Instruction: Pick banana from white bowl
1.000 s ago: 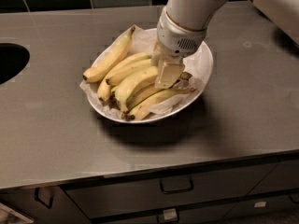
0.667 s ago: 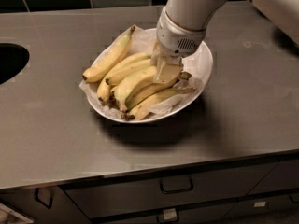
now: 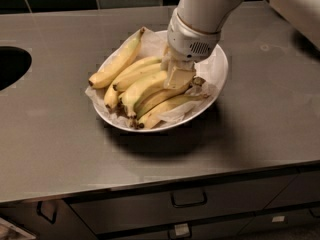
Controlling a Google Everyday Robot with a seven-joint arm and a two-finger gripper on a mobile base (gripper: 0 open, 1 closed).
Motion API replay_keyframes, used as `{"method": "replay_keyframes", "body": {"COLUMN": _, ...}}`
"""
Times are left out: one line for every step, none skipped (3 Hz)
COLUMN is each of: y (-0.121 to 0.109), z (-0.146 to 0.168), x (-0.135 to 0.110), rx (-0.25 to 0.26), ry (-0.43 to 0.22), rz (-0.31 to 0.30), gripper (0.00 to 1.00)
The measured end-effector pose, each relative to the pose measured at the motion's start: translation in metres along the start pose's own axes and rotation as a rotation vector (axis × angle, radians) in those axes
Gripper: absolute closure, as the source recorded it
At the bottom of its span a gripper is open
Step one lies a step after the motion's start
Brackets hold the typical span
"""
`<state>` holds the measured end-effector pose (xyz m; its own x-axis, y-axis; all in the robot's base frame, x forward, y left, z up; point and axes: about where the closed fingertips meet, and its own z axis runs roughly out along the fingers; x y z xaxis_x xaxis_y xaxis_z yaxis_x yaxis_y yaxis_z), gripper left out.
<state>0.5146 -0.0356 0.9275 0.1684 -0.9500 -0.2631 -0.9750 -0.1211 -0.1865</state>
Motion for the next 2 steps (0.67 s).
{"method": "replay_keyframes", "body": {"y": 0.004, "z": -0.018, "x": -0.006, "rx": 0.045, "ry": -0.030, "rz": -0.029, "gripper": 1.00}}
{"method": "replay_keyframes", "body": {"y": 0.007, "z": -0.042, "x": -0.020, "rx": 0.097, "ry": -0.038, "rz": -0.074, "gripper": 1.00}}
